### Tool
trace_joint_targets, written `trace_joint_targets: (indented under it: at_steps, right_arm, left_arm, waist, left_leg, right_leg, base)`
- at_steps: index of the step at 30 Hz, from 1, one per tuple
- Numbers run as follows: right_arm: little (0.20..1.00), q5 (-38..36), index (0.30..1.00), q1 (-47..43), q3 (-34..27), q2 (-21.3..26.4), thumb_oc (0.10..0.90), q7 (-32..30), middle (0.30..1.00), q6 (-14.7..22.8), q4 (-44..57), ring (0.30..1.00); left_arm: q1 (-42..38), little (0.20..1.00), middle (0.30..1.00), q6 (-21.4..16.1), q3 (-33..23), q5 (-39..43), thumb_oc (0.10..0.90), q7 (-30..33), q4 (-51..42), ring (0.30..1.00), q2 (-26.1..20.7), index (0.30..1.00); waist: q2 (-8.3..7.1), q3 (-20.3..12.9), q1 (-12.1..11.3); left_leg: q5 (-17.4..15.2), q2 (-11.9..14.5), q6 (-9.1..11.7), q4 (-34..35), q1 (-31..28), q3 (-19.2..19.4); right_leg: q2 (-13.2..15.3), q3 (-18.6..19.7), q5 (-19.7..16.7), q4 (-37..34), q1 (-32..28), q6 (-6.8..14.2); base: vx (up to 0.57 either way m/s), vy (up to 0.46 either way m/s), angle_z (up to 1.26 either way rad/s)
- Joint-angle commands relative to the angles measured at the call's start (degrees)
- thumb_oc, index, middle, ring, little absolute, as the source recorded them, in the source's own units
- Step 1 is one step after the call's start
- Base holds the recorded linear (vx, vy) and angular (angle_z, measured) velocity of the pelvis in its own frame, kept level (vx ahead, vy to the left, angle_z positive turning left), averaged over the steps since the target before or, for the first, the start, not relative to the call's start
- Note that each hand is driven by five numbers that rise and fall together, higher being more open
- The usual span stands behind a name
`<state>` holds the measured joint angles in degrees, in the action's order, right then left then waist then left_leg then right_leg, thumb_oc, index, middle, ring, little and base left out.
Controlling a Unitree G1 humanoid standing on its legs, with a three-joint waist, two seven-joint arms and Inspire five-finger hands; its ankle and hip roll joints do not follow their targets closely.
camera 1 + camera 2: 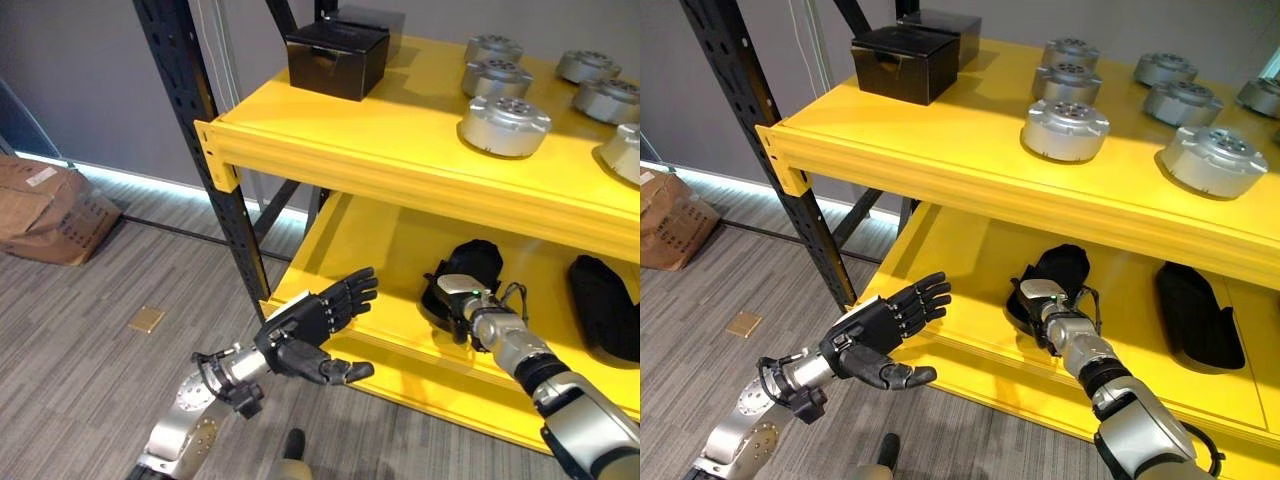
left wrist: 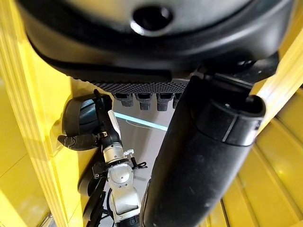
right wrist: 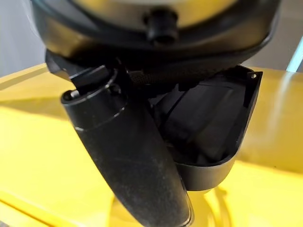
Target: Move parts from the plastic box to the shelf.
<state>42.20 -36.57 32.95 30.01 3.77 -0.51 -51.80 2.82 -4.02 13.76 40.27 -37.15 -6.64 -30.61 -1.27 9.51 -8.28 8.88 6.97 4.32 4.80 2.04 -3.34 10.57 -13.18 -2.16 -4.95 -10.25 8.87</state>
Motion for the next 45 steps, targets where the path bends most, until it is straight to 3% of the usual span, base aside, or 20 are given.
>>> trace_joint_targets:
  at_steps: [1, 10, 29, 45]
  right_arm:
    - [1.000, 3.9, 1.000, 0.9, 4.5, 0.3, 0.900, 0.1, 1.000, -0.2, -3.6, 1.000]
    - [1.000, 11.2, 1.000, 1.0, 6.0, 3.2, 0.900, 1.0, 1.000, 1.9, -2.2, 1.000]
    - [1.000, 17.3, 1.000, 4.6, 4.0, 8.1, 0.900, 0.1, 1.000, 3.3, -2.6, 1.000]
    - [1.000, 16.5, 1.000, 7.2, 1.4, 10.9, 0.900, -0.4, 1.000, 2.7, -2.0, 1.000]
  left_arm:
    - [-8.2, 1.000, 1.000, -3.8, -2.9, 3.9, 0.900, -3.3, -3.9, 1.000, 1.3, 1.000]
    - [-8.4, 1.000, 1.000, -3.9, -3.4, 4.2, 0.900, -4.1, -3.9, 1.000, 0.5, 1.000]
    - [-9.0, 1.000, 1.000, -3.8, -3.6, 4.9, 0.900, -3.7, -4.6, 1.000, -1.1, 1.000]
    - [-8.5, 1.000, 1.000, -4.0, -3.7, 4.8, 0.900, -3.0, -5.4, 1.000, -1.4, 1.000]
  waist:
    - [0.95, 3.7, -2.2]
    - [0.40, 4.0, -2.2]
    - [-0.18, 4.7, -1.1]
    - [-0.32, 5.0, -0.2]
  left_leg:
    - [-5.1, 1.9, -0.5, -1.1, -1.8, 3.4]
    - [-4.9, 2.1, -0.5, -1.0, -1.4, 3.5]
    - [-4.9, 2.6, -0.5, -1.2, -1.1, 3.8]
    - [-5.0, 3.1, -0.3, -1.3, -1.3, 3.9]
  right_leg:
    - [1.7, 1.0, 2.8, 5.1, 2.6, -0.7]
    - [1.6, 1.1, 2.6, 4.9, 2.7, -0.5]
    - [1.4, 1.9, 2.8, 5.2, 3.2, -0.5]
    - [1.1, 2.4, 3.3, 5.6, 3.4, -0.8]
  base:
    - [0.00, 0.000, 0.00]
    - [0.00, 0.000, 0.00]
    - [0.00, 0.000, 0.00]
    - [0.00, 0.000, 0.00]
